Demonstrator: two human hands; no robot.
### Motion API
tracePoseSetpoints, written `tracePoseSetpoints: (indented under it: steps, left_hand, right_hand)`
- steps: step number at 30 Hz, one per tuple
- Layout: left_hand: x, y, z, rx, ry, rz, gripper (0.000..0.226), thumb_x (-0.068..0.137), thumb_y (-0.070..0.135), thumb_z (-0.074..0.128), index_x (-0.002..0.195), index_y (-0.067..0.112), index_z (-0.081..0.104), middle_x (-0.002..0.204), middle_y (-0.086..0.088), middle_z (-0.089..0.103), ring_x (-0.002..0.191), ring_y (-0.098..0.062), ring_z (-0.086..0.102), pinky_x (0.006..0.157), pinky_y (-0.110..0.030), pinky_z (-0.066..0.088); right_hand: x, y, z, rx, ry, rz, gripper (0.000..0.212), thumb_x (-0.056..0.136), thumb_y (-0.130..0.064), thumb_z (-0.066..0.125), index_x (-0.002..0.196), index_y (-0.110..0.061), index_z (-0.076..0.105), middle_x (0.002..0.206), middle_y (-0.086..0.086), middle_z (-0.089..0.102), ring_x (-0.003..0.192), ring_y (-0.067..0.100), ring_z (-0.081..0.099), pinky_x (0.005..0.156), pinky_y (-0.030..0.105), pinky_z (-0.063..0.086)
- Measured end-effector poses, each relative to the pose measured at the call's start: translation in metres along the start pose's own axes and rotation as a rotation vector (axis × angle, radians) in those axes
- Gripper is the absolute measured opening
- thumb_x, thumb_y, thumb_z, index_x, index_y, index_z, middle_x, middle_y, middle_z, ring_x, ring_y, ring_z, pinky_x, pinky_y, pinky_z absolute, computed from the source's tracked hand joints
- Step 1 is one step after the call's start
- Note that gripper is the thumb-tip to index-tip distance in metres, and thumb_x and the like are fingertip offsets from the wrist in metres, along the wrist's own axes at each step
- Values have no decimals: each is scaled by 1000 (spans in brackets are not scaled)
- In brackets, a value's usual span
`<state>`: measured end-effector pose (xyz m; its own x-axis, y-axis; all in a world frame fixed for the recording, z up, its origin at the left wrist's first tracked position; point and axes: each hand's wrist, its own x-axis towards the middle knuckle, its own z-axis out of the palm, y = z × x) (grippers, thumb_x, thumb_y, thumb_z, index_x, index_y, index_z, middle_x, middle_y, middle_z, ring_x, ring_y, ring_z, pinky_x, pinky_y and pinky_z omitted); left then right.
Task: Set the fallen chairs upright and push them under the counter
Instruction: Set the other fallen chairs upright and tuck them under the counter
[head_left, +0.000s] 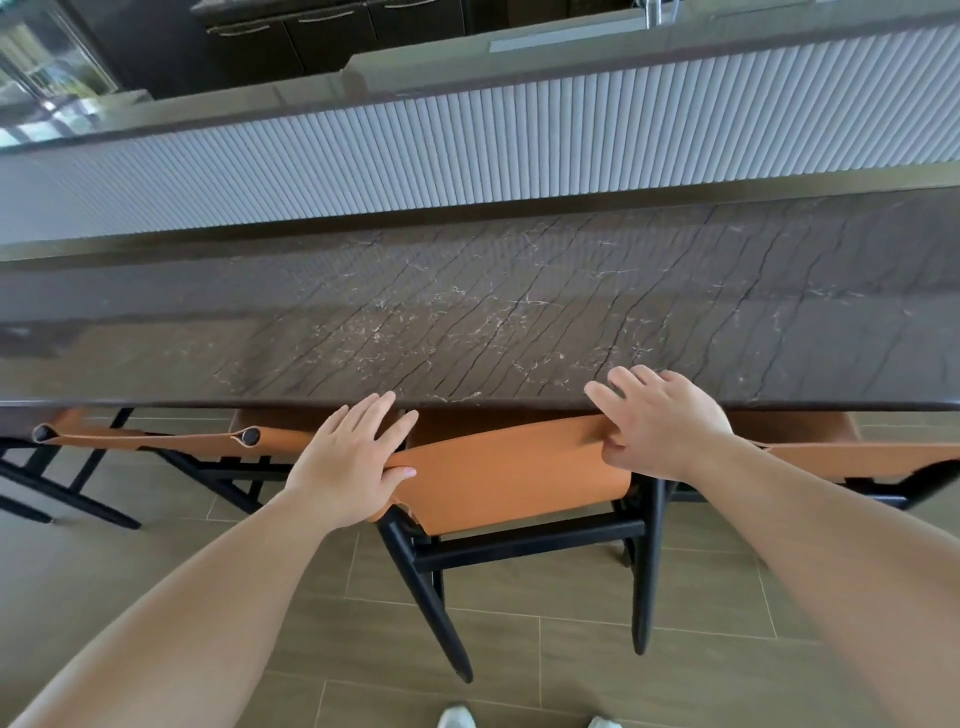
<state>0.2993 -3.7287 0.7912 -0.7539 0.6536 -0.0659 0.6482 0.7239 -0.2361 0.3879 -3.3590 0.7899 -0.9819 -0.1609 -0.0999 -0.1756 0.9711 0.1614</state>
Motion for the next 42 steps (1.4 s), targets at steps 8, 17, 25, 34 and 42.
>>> tracePoseSetpoints:
  steps: [8, 17, 25, 34, 42]
  left_hand:
    - [19, -42, 5, 49, 2, 83, 67, 89, 56, 58, 145, 20, 47, 150, -16, 43, 138, -33, 42, 108, -51, 37]
    - [39, -91, 21, -22, -28, 119, 69, 90, 55, 60, 148, 22, 44, 155, -18, 34, 144, -32, 32, 115, -50, 29]
    - [40, -100, 30, 13, 18, 170, 69, 94, 57, 47, 152, 24, 34, 160, -14, 28, 149, -29, 19, 119, -53, 14]
    - [26, -82, 38, -70, 10, 162, 66, 96, 55, 46, 153, 23, 32, 160, -13, 28, 150, -28, 18, 119, -46, 19]
    - [19, -61, 41, -24, 52, 114, 73, 94, 55, 50, 155, 24, 25, 157, -14, 34, 147, -30, 27, 116, -47, 27]
  right_hand:
    - [14, -25, 0, 19, 7, 56, 49, 76, -48, 45, 119, -25, 40, 104, 1, 55, 91, 24, 54, 66, 37, 48]
    - [24, -69, -5, 36, 21, 124, 38, 76, -39, 54, 109, -22, 49, 95, 1, 54, 86, 25, 54, 61, 36, 40]
    - [35, -75, -4, 18, 72, 160, 49, 74, -45, 58, 116, -21, 46, 101, 3, 58, 90, 25, 58, 64, 37, 48]
    - [26, -70, 1, 13, 54, 160, 59, 74, -43, 60, 124, -14, 52, 103, 4, 59, 93, 27, 57, 70, 41, 50]
    - [22, -58, 5, -19, 35, 144, 53, 75, -46, 57, 119, -16, 53, 100, 3, 58, 90, 26, 56, 70, 38, 48]
